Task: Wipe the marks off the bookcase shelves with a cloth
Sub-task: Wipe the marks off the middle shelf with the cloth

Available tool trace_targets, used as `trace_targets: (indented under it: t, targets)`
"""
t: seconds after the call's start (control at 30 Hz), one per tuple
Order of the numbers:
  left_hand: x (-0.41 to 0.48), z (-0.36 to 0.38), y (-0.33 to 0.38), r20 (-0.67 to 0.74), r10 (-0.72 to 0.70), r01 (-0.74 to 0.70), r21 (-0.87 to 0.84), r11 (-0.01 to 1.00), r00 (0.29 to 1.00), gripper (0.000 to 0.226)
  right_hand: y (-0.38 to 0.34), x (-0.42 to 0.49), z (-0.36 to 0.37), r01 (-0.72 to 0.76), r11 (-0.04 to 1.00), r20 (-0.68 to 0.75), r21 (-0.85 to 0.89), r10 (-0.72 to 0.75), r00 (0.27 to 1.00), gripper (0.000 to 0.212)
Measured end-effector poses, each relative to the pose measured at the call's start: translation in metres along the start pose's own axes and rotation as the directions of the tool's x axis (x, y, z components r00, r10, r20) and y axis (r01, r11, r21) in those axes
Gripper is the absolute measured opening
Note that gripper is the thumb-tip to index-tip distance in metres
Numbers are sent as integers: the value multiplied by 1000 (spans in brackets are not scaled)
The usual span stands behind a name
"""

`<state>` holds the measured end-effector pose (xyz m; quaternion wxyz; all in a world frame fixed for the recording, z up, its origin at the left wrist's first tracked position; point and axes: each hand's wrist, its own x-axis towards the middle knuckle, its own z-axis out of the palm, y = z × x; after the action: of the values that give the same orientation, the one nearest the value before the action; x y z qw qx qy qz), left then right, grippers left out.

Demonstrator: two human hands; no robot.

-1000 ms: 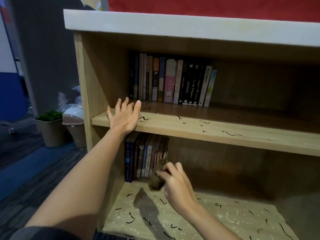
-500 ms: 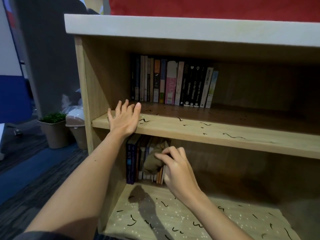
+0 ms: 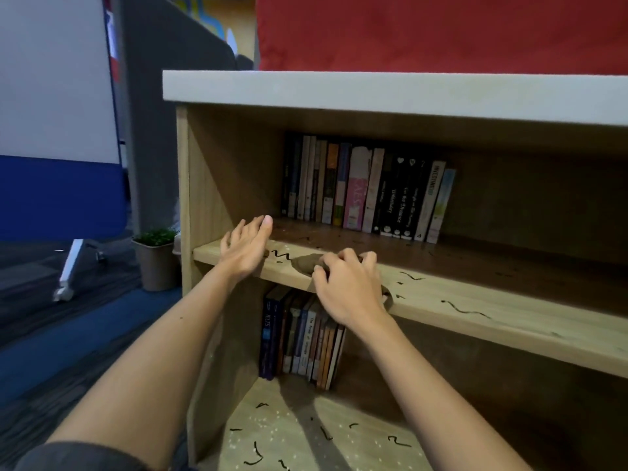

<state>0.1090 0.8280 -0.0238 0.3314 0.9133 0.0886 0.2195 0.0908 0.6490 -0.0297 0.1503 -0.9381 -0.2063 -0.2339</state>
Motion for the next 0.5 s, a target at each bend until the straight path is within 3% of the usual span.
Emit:
trace_targets:
  t: [0.2,0.3,0.4,0.5]
  targets:
    - [-9,-8,5,10,-110,107,-307,946,994,59,1,7,1,109,993,-21,-39,-110,994,38]
    - [-9,-15,-1,13,-116,113,-366,924,993,56,3,9,3,149,989,-71,-16,-150,986,34]
    - [-2,-25,-12,-107,22,-40,-169,985,994,49,3,10,7,149,989,-93,0,-148,985,32]
    - [9,-36,-28,-220,232,-235,12,972,947,40,3,18,10,73,996,-99,55,-68,993,31]
